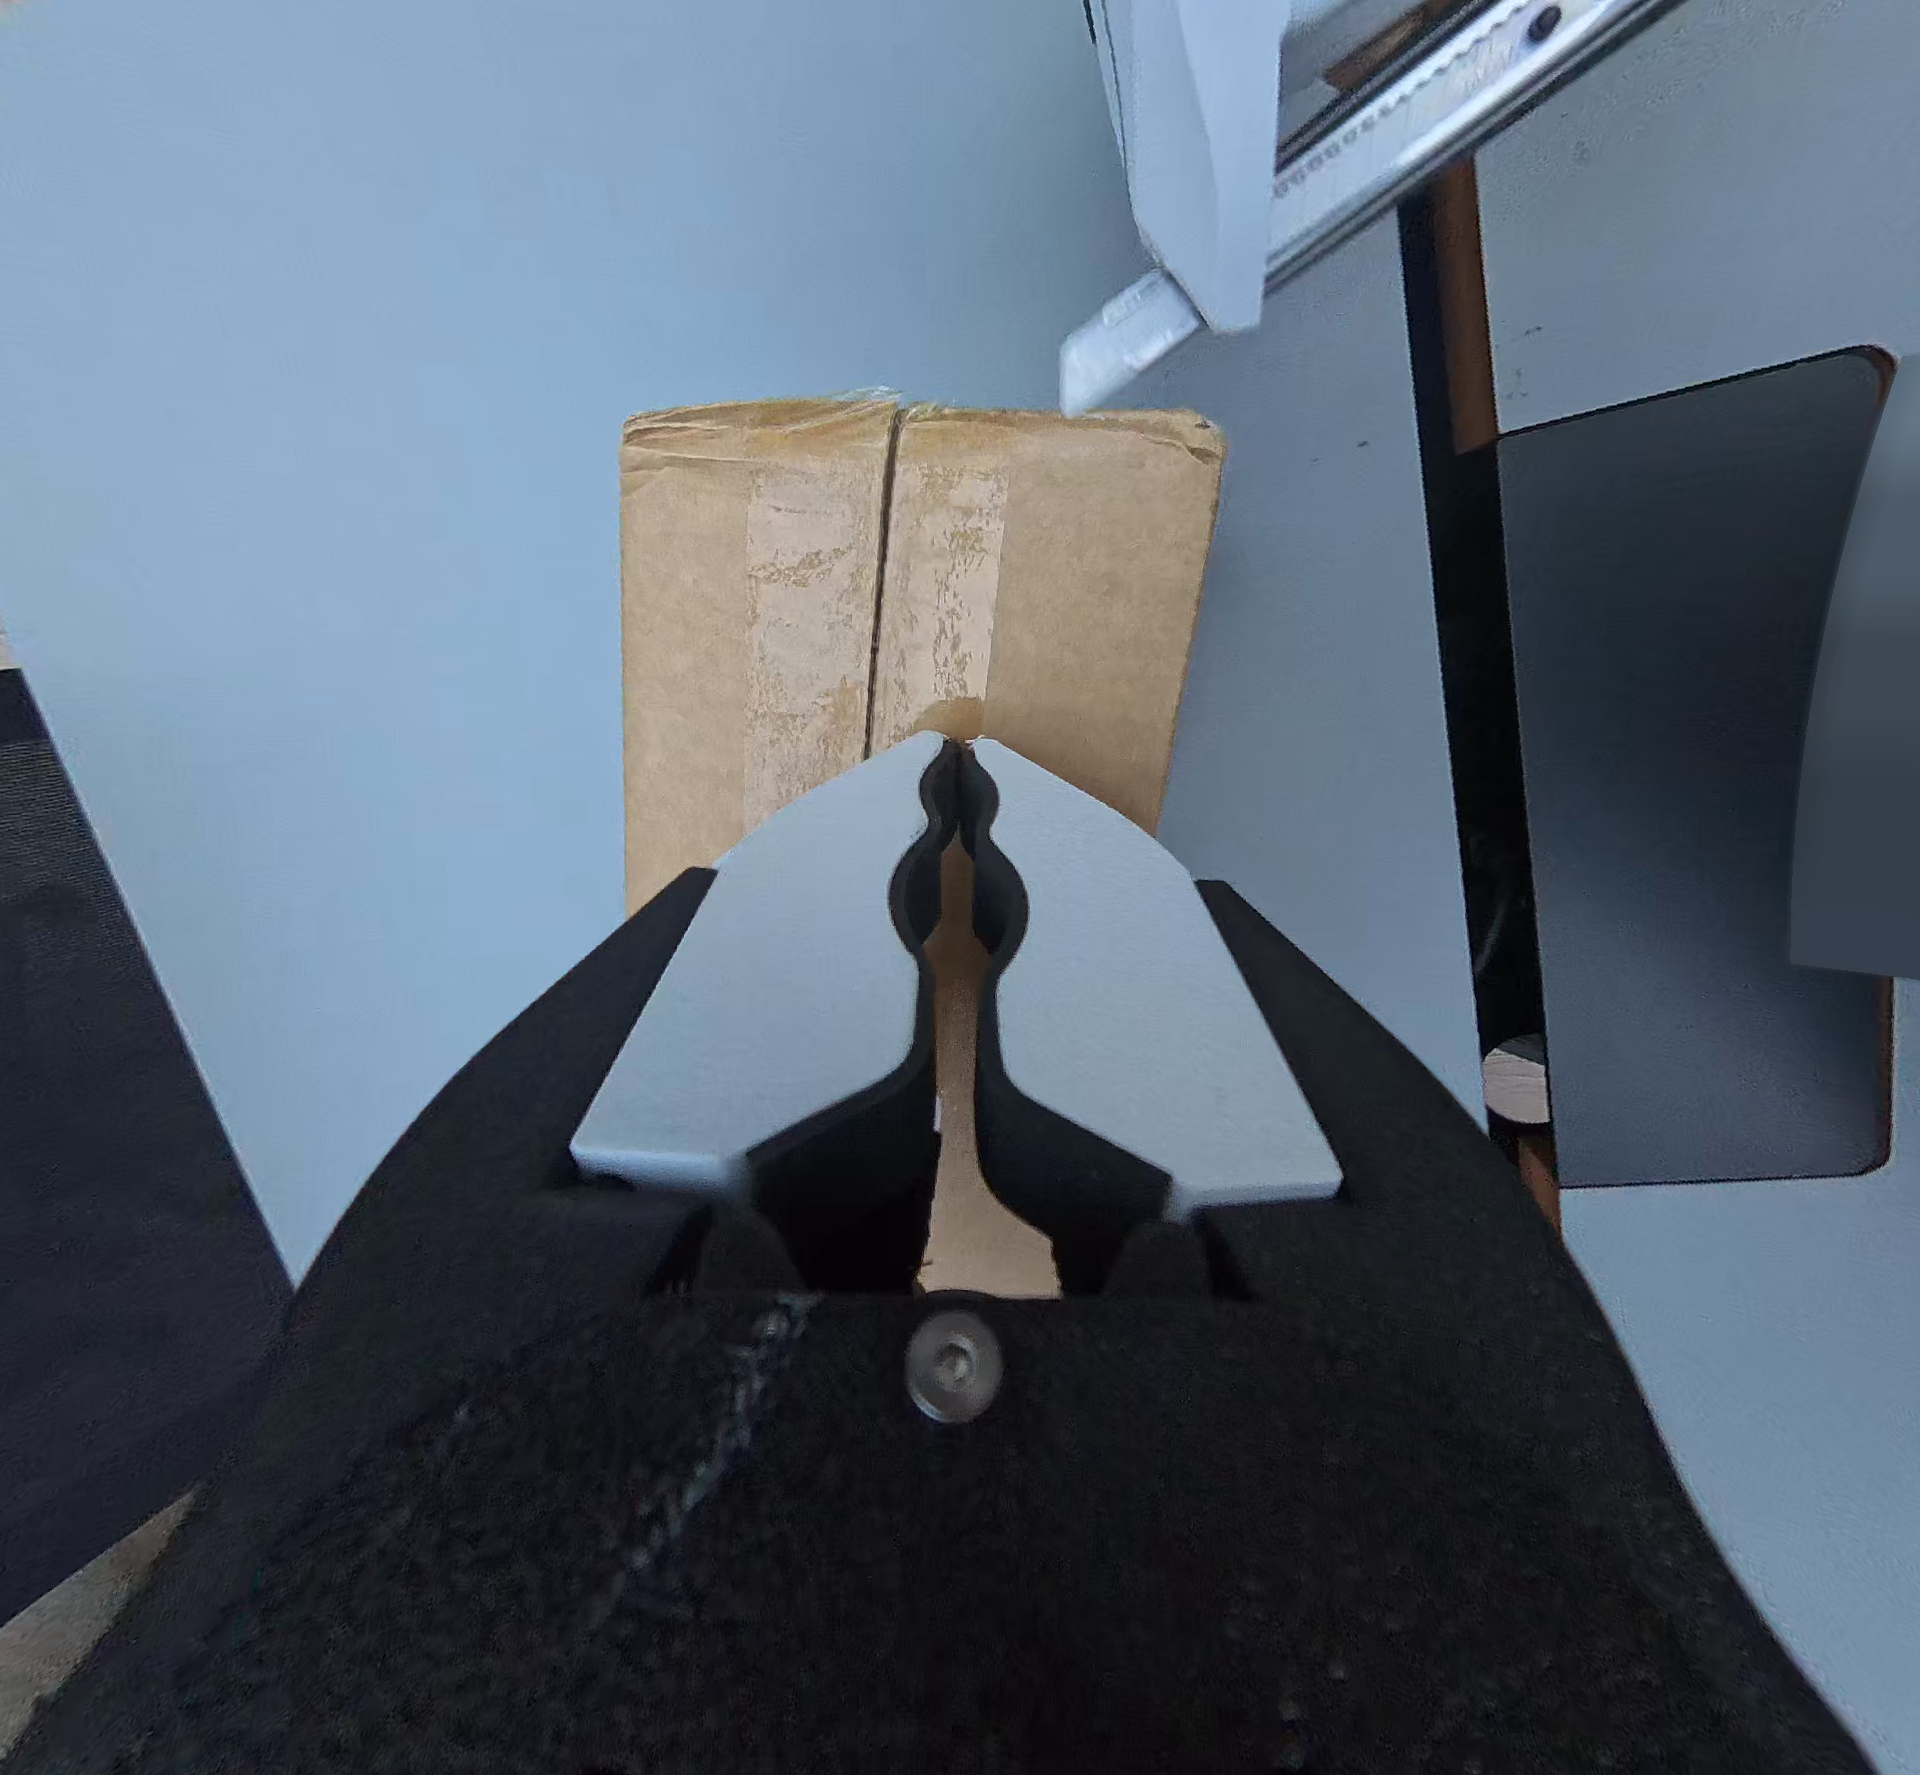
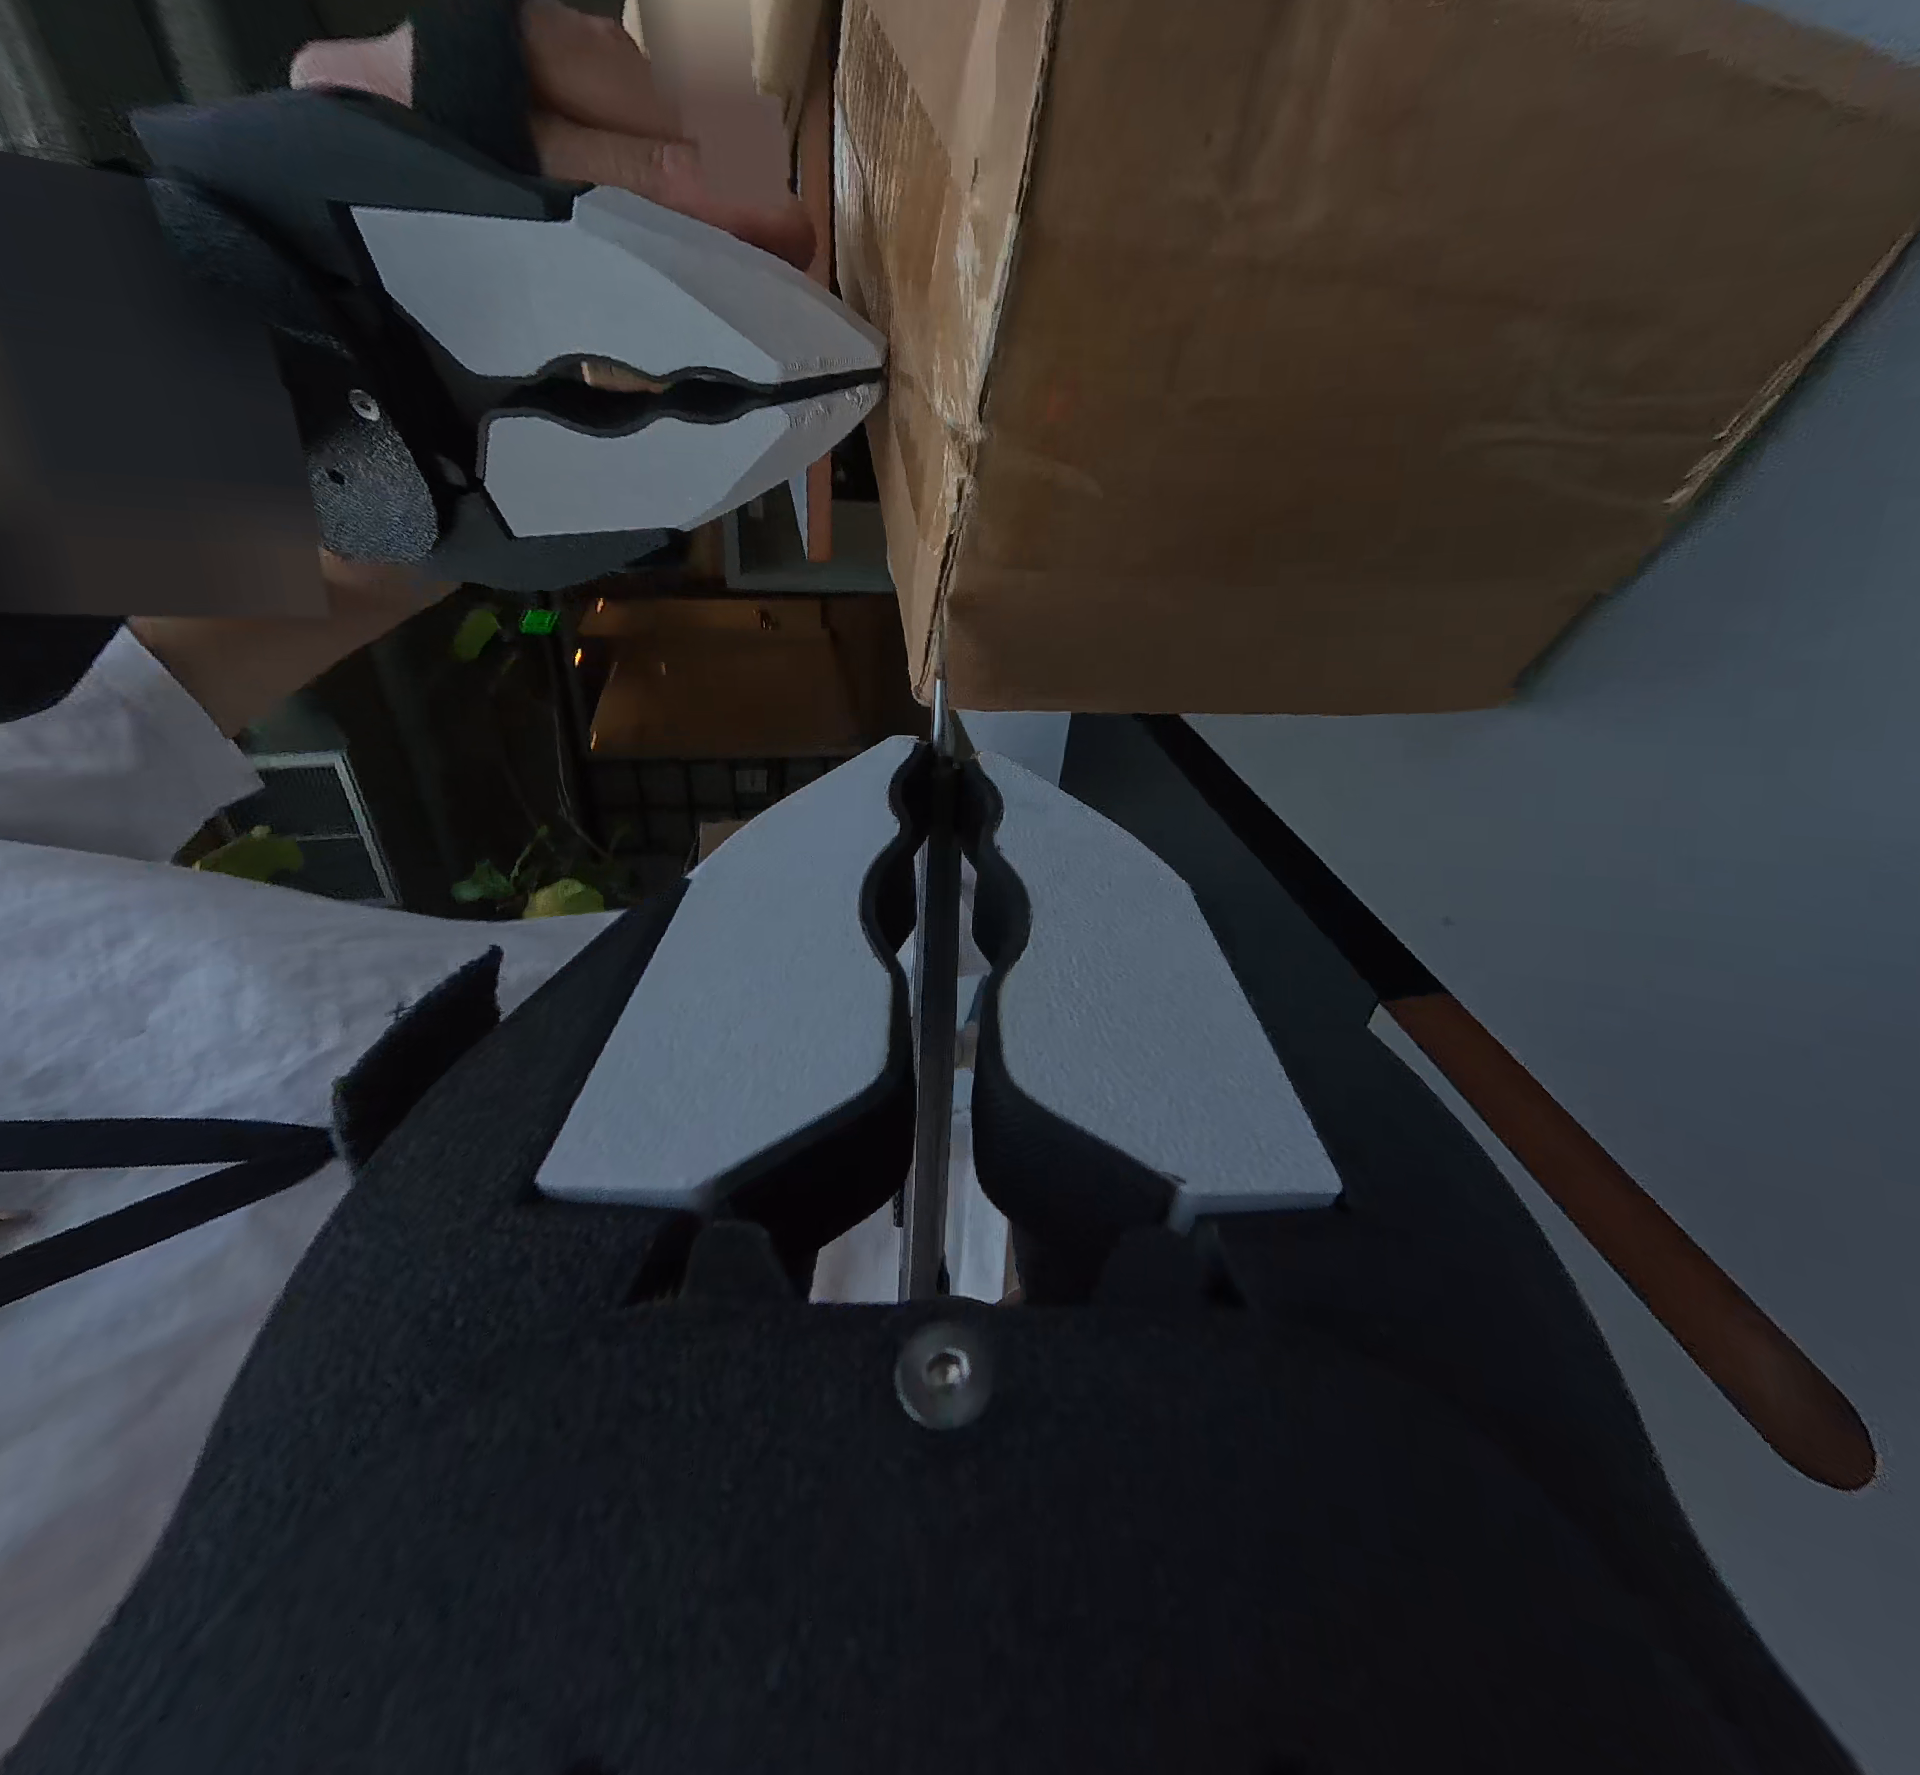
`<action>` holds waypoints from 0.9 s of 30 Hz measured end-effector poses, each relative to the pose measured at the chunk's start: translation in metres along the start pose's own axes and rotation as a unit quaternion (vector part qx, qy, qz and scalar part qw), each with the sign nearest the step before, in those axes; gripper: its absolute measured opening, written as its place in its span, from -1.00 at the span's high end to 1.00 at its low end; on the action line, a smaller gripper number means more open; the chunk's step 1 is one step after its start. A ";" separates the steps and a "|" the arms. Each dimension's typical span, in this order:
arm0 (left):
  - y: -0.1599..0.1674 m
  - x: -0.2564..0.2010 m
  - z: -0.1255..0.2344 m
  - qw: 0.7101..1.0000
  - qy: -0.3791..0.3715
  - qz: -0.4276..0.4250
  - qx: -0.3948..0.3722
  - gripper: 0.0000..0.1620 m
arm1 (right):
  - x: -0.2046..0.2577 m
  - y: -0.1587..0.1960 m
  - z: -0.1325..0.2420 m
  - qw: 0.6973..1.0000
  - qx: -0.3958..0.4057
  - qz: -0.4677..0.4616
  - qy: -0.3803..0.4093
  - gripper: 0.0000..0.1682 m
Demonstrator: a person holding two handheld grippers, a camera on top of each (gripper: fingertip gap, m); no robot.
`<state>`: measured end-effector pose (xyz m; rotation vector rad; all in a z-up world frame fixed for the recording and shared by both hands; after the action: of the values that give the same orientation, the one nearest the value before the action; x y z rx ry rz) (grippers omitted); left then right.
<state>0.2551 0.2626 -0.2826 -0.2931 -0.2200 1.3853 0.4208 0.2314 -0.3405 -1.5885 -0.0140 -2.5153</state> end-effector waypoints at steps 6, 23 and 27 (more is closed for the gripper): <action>0.048 0.071 0.054 0.996 -0.030 0.081 0.004 1.00 | 0.010 0.027 0.032 0.985 -0.166 -0.042 -0.034 0.94; 0.125 0.011 0.002 0.968 0.235 0.048 0.071 1.00 | 0.002 -0.010 -0.021 0.978 -0.190 -0.074 0.043 0.95; 0.108 -0.043 -0.004 0.966 0.225 0.112 -0.066 1.00 | 0.010 -0.075 -0.035 0.986 -0.140 -0.019 0.085 0.95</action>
<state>0.1484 0.2365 -0.3212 -0.7506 0.1018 1.4882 0.3742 0.3007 -0.3407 -1.4681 0.3494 -2.7729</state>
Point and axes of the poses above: each gripper's, where its closed fingertips meet, z back along the fingers, y out of its underside, x = y × z across the jaws, the point moved 8 cm from there along z, back along the fingers, and after that the axes turned 13 degrees about y, right-handed, at the moved point
